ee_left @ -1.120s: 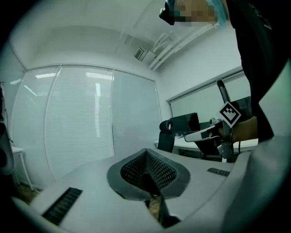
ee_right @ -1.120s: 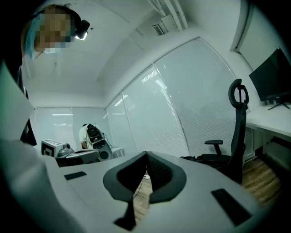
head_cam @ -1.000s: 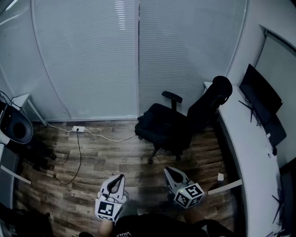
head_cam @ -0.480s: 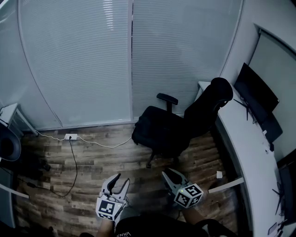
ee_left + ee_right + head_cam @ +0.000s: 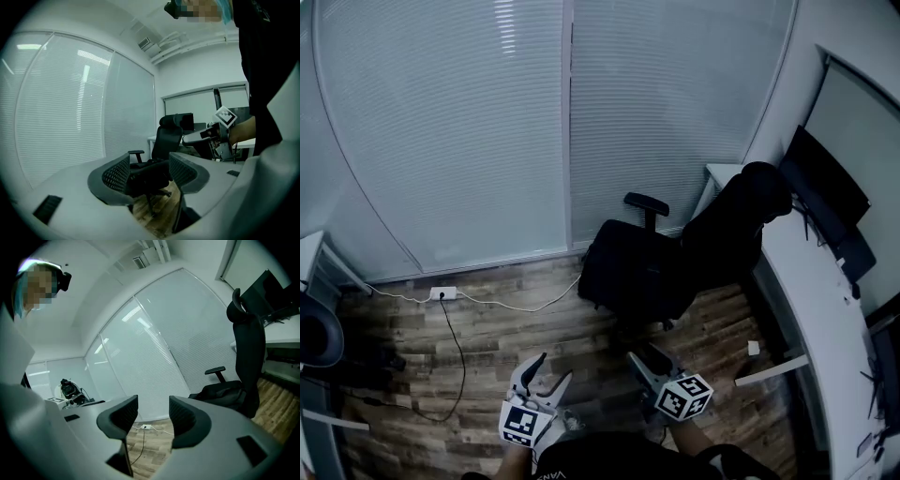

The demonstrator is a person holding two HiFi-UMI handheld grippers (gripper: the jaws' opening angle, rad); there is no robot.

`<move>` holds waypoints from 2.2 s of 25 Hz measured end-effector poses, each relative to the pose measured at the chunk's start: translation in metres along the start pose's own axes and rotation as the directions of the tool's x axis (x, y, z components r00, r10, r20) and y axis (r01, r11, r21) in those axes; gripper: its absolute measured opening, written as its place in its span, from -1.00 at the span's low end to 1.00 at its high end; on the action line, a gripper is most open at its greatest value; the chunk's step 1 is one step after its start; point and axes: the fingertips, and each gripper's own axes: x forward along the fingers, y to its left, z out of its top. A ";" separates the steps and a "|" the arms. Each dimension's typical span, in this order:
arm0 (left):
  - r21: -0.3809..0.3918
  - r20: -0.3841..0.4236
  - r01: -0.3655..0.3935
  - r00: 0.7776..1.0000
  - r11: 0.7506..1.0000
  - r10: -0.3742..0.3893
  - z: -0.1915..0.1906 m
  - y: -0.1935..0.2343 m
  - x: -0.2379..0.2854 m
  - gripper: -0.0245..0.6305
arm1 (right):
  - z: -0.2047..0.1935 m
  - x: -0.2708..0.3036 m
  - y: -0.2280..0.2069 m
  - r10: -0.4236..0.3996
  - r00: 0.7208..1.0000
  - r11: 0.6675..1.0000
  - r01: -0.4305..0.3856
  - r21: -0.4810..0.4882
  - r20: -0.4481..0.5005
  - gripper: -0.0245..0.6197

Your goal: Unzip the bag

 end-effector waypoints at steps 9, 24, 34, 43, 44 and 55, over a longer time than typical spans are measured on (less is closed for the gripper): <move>0.053 -0.034 0.123 0.992 0.991 -0.121 -0.022 0.063 0.017 -0.07 | -0.012 0.050 -0.008 -0.118 0.993 0.991 0.116 0.068 0.030 -0.34; 0.118 -0.149 0.184 0.975 0.976 -0.166 -0.070 0.084 0.094 -0.05 | -0.044 0.117 -0.070 -0.084 0.995 0.985 0.092 0.148 -0.061 -0.33; 0.080 -0.177 0.109 0.980 0.991 -0.093 -0.089 0.093 0.154 -0.03 | -0.080 0.176 -0.139 -0.020 0.987 0.986 0.046 0.158 -0.163 -0.33; 0.092 -0.207 0.089 0.976 0.992 -0.068 -0.126 0.115 0.185 0.00 | -0.133 0.237 -0.186 -0.026 0.980 0.981 0.063 0.182 -0.200 -0.33; 0.091 -0.207 0.089 0.976 0.992 -0.068 -0.129 0.116 0.188 0.00 | -0.137 0.243 -0.191 -0.031 0.980 0.981 0.068 0.179 -0.198 -0.33; 0.094 -0.192 0.114 0.977 0.989 -0.095 -0.149 0.127 0.205 0.00 | -0.152 0.288 -0.207 -0.018 0.994 0.986 0.035 0.163 -0.106 -0.34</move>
